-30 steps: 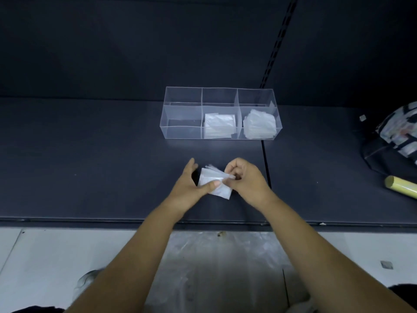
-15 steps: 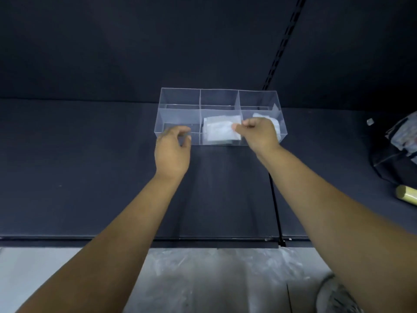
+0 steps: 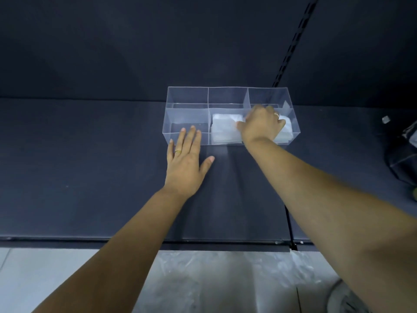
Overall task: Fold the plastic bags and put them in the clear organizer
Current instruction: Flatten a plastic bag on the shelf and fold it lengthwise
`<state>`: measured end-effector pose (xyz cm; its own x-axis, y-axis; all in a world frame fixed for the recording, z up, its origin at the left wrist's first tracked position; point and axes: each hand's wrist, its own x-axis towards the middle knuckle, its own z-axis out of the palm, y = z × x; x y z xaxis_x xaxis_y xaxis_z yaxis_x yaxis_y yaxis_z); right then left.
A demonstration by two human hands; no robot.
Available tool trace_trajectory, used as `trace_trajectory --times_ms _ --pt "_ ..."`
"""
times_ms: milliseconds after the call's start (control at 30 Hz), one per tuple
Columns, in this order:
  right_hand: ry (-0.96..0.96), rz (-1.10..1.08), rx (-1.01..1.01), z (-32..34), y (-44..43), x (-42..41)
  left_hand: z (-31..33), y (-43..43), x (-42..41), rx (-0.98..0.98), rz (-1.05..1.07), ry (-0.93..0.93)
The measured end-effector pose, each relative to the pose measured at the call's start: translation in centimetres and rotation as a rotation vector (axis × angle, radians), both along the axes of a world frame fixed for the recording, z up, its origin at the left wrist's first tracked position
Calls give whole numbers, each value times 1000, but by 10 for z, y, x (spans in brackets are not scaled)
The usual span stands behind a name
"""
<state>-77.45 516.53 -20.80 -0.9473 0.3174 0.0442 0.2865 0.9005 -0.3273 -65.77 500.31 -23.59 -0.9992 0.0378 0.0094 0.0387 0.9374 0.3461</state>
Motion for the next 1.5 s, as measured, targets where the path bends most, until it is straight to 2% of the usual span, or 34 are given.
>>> trace_trajectory --times_ms 100,200,267,333,400,500,600,667,733,800,900,967,1033,1100,1233,1367,1500 --pt "73 15 -143 8 6 21 -1 -2 25 26 19 9" --pt "207 140 -372 17 18 68 -14 -7 67 11 32 -78" --pt "289 240 -481 16 28 119 -25 -6 98 -53 38 -153" --pt "324 292 -476 5 39 181 -34 1 125 -165 36 -188" --pt "252 258 -381 -17 53 245 -39 8 142 -241 41 -189" --pt "12 66 -253 -55 75 315 -41 11 150 -229 37 -185" --pt "-172 -205 -197 -78 89 330 -42 7 151 -208 12 -213" --pt "-308 -236 -240 -85 95 321 -41 6 150 -195 2 -243" --pt "-456 -213 -306 -88 98 308 -41 6 148 -193 -3 -255" --pt "-535 -225 -471 -90 97 298 -42 5 147 -198 -3 -264" --pt "-509 -217 -835 -87 84 296 -41 4 147 -195 -2 -290" --pt "-483 -159 -927 -77 76 303 -37 4 146 -184 -5 -314" --pt "-502 -60 -1040 -63 71 310 -28 4 142 -109 1 -375" --pt "-529 59 -1149 -42 71 311 -9 4 137 72 41 -473" --pt "-537 233 -1291 15 79 301 44 9 140 801 160 -742" --pt "-478 354 -1382 67 93 289 76 24 154 906 -10 -791" --pt "-330 349 -1399 92 111 286 86 31 165 1031 21 -727"
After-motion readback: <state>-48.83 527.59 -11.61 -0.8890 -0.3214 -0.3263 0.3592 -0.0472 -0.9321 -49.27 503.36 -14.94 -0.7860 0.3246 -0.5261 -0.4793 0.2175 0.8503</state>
